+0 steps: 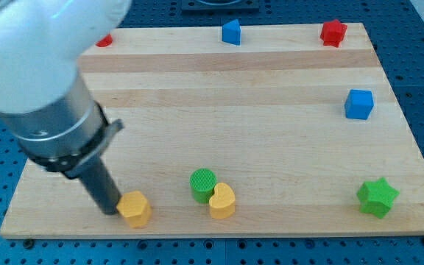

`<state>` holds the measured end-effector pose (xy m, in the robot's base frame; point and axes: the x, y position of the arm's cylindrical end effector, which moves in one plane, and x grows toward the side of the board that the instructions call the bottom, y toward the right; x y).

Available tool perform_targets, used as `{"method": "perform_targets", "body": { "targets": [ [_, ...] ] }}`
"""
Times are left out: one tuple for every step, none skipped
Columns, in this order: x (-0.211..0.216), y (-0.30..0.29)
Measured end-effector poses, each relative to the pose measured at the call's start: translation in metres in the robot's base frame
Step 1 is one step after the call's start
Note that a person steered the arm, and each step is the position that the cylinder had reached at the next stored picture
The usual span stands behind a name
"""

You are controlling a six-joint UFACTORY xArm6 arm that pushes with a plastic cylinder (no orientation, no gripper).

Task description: Push the yellow hexagon towards the yellow heart

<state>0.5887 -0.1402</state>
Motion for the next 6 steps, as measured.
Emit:
{"method": "perform_targets", "body": {
  "targets": [
    [0.0,0.042],
    [0.0,0.066],
    [0.006,0.03],
    [0.03,-0.004],
    [0.03,0.002],
    [0.029,0.053]
  ]
}}
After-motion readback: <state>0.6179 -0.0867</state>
